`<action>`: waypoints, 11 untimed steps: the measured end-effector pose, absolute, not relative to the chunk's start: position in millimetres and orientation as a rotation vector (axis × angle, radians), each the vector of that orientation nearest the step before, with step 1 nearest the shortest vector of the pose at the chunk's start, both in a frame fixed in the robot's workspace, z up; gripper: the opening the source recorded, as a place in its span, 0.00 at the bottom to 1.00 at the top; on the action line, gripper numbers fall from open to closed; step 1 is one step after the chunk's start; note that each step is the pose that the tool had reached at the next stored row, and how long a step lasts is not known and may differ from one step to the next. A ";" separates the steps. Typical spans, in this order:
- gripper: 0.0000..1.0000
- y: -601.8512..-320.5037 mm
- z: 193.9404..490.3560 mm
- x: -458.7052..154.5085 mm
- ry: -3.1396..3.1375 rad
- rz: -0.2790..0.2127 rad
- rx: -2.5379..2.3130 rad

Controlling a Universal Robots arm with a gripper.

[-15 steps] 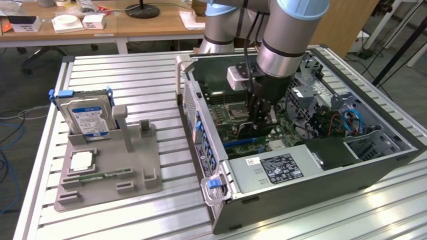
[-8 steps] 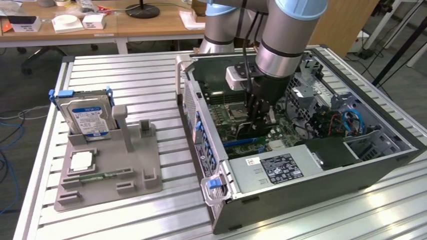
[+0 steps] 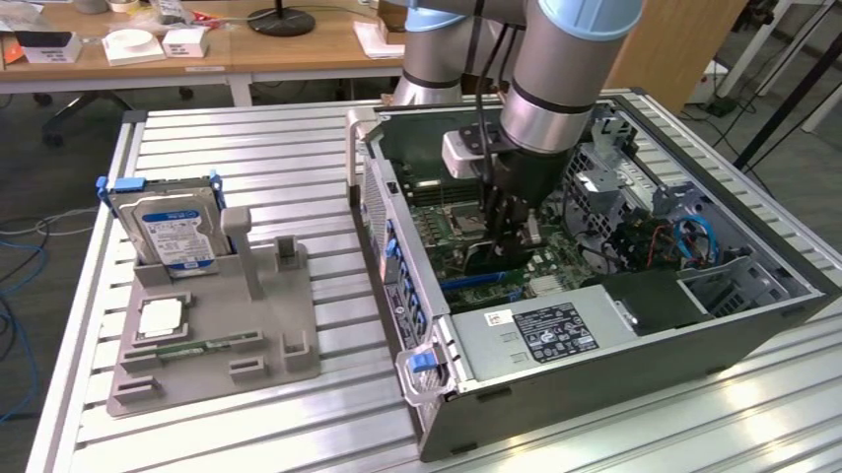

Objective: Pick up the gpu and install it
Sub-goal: 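Insert the gpu into the slot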

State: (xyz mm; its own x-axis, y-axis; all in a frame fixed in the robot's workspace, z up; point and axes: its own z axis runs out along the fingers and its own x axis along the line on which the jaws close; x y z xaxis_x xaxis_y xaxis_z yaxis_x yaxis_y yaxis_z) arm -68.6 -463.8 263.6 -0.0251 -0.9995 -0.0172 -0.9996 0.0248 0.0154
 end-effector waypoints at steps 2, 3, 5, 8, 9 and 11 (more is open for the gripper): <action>0.26 -463.7 263.1 -69.6 2.248 0.036 -2.192; 0.26 -463.7 263.0 -69.7 2.248 0.036 -2.192; 0.26 -463.7 263.0 -69.6 2.248 0.036 -2.193; 0.26 -463.7 262.9 -69.7 2.248 0.036 -2.192; 0.26 -463.7 262.7 -69.7 2.248 0.036 -2.192; 0.26 -463.7 261.7 -69.7 2.247 0.036 -2.192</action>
